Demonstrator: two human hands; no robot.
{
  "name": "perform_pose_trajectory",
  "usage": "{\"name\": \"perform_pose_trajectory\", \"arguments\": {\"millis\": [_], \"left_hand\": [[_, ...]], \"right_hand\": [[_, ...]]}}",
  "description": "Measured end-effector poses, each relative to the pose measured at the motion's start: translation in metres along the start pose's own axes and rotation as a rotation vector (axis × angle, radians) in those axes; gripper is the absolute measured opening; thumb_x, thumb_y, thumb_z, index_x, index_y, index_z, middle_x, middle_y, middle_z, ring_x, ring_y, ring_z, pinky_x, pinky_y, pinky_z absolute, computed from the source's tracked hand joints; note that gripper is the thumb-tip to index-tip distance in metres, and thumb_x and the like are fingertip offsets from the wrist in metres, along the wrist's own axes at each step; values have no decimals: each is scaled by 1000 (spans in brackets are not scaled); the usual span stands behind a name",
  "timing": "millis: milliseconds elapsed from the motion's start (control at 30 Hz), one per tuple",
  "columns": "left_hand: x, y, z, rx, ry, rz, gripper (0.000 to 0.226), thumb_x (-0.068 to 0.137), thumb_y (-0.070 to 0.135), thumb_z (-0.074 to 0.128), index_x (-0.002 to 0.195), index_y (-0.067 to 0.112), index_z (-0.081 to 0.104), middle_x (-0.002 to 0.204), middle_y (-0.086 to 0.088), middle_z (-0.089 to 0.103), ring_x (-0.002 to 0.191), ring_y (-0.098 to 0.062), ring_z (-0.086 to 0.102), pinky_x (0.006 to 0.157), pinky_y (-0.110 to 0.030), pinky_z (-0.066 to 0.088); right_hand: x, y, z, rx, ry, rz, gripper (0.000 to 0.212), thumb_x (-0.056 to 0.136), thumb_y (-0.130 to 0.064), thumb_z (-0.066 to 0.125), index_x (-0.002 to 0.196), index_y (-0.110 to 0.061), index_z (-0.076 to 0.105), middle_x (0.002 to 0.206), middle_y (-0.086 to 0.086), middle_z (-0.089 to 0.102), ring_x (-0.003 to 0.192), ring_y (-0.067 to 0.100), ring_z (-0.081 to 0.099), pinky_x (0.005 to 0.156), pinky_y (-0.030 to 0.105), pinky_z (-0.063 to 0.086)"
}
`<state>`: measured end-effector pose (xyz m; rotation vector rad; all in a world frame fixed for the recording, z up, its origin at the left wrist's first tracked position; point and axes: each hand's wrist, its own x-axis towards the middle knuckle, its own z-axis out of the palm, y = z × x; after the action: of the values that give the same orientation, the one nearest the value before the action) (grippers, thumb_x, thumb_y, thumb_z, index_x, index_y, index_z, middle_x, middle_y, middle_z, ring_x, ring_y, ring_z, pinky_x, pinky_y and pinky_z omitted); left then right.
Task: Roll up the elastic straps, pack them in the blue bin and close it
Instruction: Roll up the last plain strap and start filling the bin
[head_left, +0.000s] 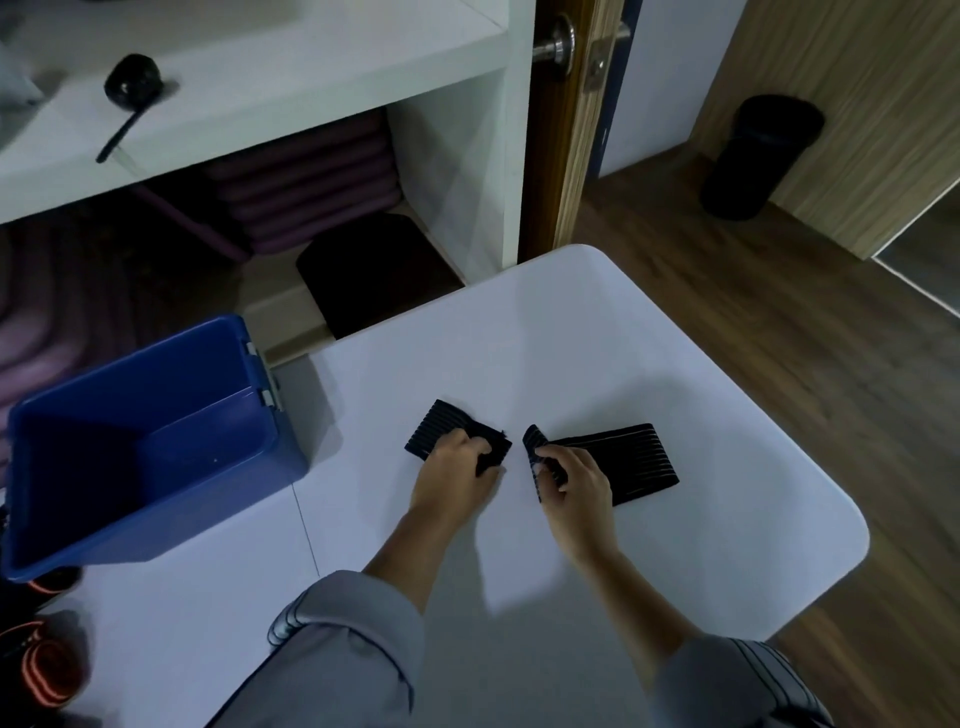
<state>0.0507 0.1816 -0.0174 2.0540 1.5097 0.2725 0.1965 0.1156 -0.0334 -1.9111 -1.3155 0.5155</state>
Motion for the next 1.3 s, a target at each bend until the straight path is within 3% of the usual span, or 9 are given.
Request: {"name": "perform_pose_trajectory", "arguments": {"millis": [133,367,467,600,767,933,1067,1133,1300], "left_hand": [[7,-3,6,64,-32,-72,46,80,27,70,120,9,56,117,-9,50,117,-23,42,91,-35,46],[10,-5,-1,26,41,-35,33,82,-5,50,110,3,65,104,-14,62,101,-28,56,80,-31,47],[6,-2,-11,-52,132,-102,32,80,-1,48,105,6,67,102,-11,62,94,-26,58,75,-29,48],[2,0,-40,-201,176,-156,26,86,6,50,102,15,68,100,-3,59,93,-18,56,80,-24,43],[-10,6,-95,-313,134,-44,27,89,3,52,94,23,70,96,-3,58,86,-10,53,72,-10,37],[-32,25,-154,-355,101,113,32,89,2,56,87,31,69,95,-1,63,87,-14,58,71,-15,44],[-61,49,-203,-406,89,254,26,86,5,63,86,30,69,88,16,66,81,6,59,70,-4,43],[-75,59,-222,-417,133,315,23,83,8,67,85,30,69,88,16,67,81,6,59,75,-9,45],[-107,78,-255,-436,243,409,19,80,11,71,80,31,69,84,13,68,84,-11,63,81,-31,52]], "right_hand": [[0,1,1,1,-43,-5,29,78,-6,68,106,-15,66,100,4,65,78,23,63,72,38,55],[5,-2,-4,9,-31,-24,30,85,-6,60,114,-15,60,85,6,70,67,28,63,68,32,51],[8,-5,-8,22,-25,-32,23,92,-9,52,114,-11,58,87,7,69,76,27,63,72,34,49],[18,-18,-18,61,-53,-51,17,96,-9,46,110,-5,56,101,5,65,92,22,60,74,17,34],[33,-53,-36,82,-182,-46,21,95,-10,45,115,-9,52,104,4,61,95,21,54,78,27,37],[37,-104,-70,145,-186,-94,13,98,-18,44,107,-13,51,83,1,59,69,12,52,58,20,38],[35,-146,-100,187,-126,-173,17,97,-25,47,93,-12,56,76,15,62,66,20,54,58,24,39],[31,-168,-113,221,-119,-215,20,97,-26,47,86,-12,57,71,12,59,64,17,51,57,22,36],[15,-221,-139,250,-142,-351,24,97,-32,45,76,-24,55,64,-1,52,61,9,49,58,24,34]]}}
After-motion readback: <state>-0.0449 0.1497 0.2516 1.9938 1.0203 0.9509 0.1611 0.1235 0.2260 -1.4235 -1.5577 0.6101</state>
